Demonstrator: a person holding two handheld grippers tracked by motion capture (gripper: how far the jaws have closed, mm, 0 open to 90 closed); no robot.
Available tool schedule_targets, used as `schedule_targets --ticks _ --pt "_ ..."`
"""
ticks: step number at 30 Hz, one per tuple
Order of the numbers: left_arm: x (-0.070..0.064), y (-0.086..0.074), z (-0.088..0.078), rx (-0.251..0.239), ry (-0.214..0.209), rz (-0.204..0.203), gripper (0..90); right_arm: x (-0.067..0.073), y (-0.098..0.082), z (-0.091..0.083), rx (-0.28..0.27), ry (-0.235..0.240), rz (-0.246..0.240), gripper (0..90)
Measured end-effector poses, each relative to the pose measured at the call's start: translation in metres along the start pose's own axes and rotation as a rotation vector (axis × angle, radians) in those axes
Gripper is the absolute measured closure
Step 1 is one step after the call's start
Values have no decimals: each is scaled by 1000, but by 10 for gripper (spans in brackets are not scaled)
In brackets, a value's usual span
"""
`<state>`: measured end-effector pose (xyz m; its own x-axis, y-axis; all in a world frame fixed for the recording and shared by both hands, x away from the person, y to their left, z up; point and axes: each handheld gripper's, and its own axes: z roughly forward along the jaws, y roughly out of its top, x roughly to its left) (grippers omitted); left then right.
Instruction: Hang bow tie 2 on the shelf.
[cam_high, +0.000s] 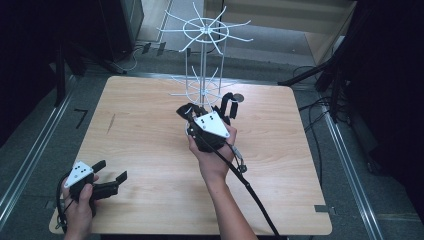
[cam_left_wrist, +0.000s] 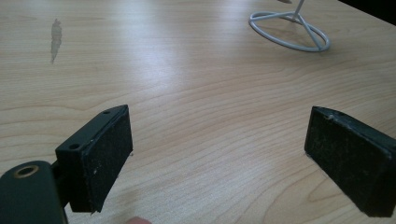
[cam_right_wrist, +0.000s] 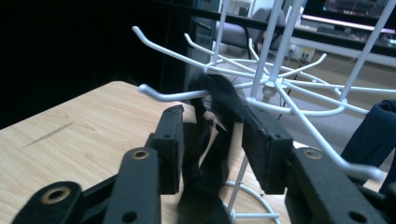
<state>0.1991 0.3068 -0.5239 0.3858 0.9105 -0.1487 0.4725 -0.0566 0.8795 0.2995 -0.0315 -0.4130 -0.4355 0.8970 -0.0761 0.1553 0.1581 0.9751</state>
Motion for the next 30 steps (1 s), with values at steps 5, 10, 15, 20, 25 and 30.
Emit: schedule_targets --ticks 5,10,15,20,25,30 --pt "0 0 0 0 0 1 85 -1 -7 -6 -8 10 -10 573" --pt "0 0 0 1 0 3 85 -3 -18 -13 -7 12 -10 572" --pt "0 0 0 1 1 2 85 -4 -26 -20 -11 20 -19 568" --pt "0 0 0 0 1 2 86 -8 -36 -25 -5 36 -22 564" --pt "0 0 0 0 1 2 86 -12 -47 -30 1 56 -21 556" --pt "0 0 0 1 1 3 85 -20 -59 -36 14 66 -14 549"
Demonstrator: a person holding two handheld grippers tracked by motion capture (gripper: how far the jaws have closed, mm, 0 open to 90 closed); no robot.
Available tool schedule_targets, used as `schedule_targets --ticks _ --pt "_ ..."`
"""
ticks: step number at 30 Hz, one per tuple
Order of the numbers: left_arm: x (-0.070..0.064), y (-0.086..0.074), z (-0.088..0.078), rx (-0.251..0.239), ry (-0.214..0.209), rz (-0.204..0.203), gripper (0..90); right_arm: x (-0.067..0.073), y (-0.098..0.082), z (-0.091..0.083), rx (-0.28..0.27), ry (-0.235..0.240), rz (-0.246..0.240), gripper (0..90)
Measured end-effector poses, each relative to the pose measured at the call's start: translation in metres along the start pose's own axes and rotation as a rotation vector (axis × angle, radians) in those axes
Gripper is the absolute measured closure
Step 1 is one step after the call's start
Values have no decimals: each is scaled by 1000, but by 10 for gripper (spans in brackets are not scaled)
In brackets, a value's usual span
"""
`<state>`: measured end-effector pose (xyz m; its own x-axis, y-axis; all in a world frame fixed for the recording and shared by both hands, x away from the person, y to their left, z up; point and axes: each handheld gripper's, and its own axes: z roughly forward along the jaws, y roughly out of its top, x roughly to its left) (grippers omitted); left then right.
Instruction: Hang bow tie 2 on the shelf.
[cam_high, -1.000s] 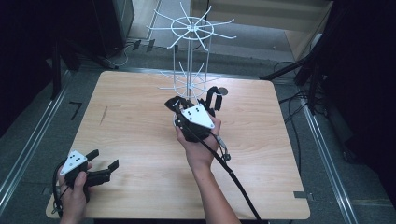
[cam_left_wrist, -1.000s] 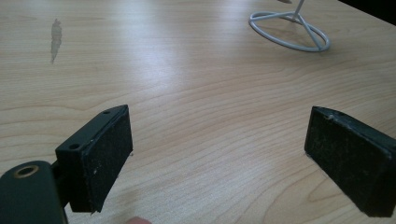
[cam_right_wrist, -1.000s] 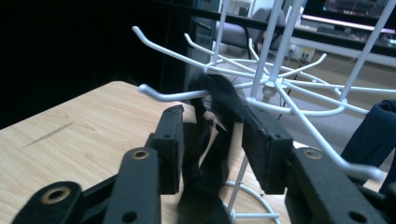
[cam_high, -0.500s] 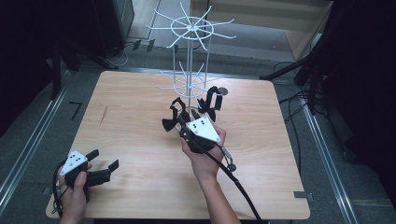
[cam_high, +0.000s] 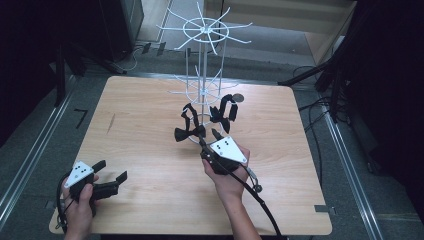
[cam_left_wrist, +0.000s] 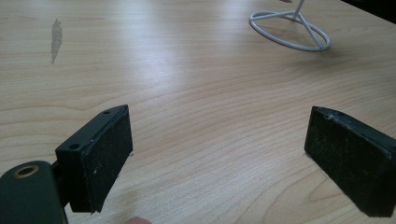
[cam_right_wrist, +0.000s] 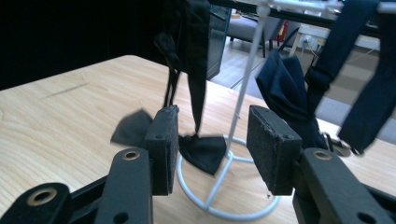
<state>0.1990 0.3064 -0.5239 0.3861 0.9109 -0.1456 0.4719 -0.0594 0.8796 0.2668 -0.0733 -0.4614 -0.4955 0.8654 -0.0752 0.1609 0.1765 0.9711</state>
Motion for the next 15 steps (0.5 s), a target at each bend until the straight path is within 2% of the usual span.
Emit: schedule_targets --ticks 15 --pt "0 0 0 0 0 0 86 -32 -27 -20 34 -38 44 534"
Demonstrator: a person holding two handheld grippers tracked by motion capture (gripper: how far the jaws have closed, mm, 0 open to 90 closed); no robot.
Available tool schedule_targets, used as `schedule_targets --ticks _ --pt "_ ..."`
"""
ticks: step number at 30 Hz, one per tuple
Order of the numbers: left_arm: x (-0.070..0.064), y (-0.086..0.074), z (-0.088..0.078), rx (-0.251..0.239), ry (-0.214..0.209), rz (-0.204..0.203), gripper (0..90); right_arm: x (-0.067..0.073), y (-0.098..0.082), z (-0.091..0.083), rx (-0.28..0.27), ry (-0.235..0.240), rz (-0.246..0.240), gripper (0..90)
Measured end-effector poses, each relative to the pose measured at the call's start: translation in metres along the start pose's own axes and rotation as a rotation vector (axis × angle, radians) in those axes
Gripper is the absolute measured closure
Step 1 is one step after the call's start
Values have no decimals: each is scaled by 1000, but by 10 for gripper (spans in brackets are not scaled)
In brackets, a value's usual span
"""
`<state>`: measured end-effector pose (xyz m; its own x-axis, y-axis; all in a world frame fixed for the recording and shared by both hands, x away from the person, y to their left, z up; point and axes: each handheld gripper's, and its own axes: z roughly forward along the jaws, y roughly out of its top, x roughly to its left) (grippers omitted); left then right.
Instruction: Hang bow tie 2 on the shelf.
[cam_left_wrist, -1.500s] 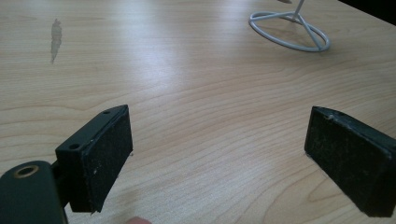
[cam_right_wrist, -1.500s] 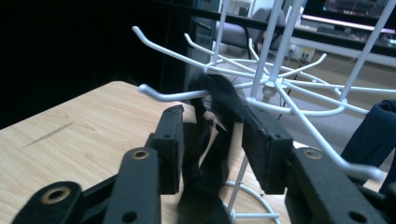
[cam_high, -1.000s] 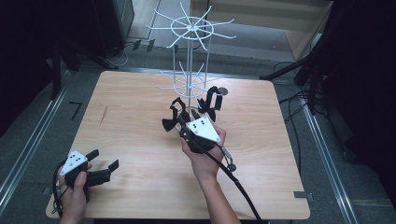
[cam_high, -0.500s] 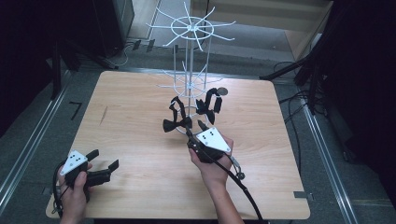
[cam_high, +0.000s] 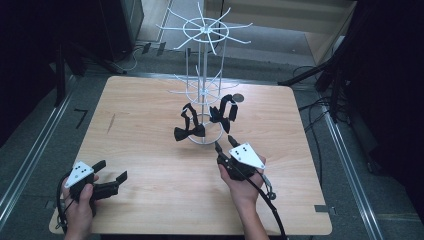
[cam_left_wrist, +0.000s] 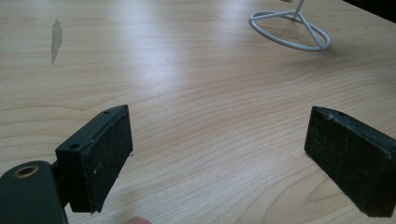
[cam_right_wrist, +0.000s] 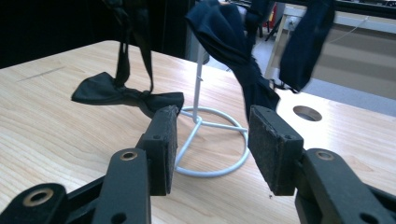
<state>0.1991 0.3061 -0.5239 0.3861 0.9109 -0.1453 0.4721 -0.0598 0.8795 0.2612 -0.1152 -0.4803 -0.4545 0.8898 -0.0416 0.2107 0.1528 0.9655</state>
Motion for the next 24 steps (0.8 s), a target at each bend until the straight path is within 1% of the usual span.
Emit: schedule_targets --ticks 2,3,4,5,6,13,16,17,19,21,24 --pt "0 0 0 1 0 1 85 -4 -3 -3 -2 3 5 526" --pt "0 0 0 1 0 1 85 -4 -3 -3 -2 3 5 526" --pt "0 0 0 1 0 1 86 -9 -5 -6 -5 5 4 517" --pt "0 0 0 1 0 1 85 -9 -5 -6 -5 5 4 517" --pt "0 0 0 2 0 1 86 -12 -8 -8 -2 -1 5 513" --pt "0 0 0 2 0 2 85 -24 -17 -17 -1 -18 31 494" --pt "0 0 0 1 -1 0 85 -31 -21 -21 -3 -17 45 476" --pt "0 0 0 1 -1 0 85 -31 -21 -21 -3 -17 45 476" --pt "0 0 0 1 -1 1 85 -38 -26 -26 -2 -13 51 461" --pt "0 0 0 1 -1 2 85 -43 -29 -29 -1 -25 55 452" --pt "0 0 0 0 -1 3 85 -50 -35 -35 1 -33 78 428"
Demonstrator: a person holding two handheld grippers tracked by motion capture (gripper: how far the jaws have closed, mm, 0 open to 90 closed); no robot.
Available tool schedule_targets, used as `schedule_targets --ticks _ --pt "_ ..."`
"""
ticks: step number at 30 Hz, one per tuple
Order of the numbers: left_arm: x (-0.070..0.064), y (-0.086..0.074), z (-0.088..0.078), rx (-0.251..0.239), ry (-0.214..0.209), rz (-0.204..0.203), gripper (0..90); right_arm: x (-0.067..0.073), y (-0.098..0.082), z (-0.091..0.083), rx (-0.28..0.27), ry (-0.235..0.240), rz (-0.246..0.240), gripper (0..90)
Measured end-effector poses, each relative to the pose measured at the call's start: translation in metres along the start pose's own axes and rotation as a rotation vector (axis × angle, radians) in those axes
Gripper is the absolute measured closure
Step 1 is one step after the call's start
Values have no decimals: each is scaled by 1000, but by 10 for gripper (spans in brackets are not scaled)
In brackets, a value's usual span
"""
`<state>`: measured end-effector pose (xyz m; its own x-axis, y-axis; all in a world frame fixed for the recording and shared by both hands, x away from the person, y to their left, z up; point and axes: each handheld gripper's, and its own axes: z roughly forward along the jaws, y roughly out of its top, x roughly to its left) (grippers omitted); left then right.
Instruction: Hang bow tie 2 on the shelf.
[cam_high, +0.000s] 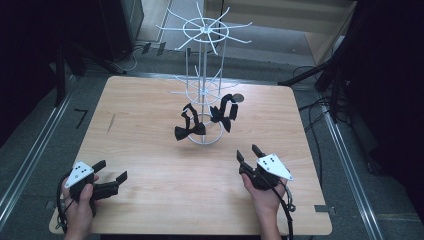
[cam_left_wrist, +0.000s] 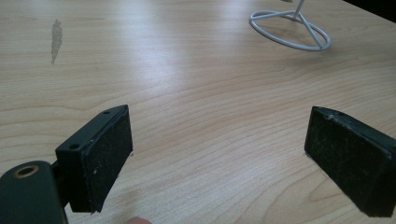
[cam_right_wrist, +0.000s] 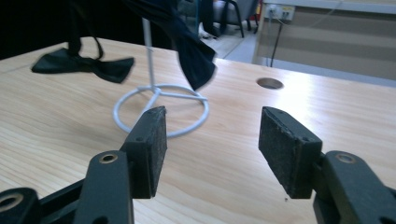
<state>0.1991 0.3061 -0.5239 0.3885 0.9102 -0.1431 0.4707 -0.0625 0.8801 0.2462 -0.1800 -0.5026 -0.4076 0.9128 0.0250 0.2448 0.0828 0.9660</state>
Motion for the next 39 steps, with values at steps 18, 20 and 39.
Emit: schedule_targets --ticks 18,20,39 --pt "0 0 0 0 2 0 85 -39 -25 -31 1 -28 60 359" --pt "0 0 0 0 1 -1 86 -41 -27 -33 3 -26 58 345" --pt "0 0 0 -1 3 -2 85 -72 -51 -63 35 -87 123 209"
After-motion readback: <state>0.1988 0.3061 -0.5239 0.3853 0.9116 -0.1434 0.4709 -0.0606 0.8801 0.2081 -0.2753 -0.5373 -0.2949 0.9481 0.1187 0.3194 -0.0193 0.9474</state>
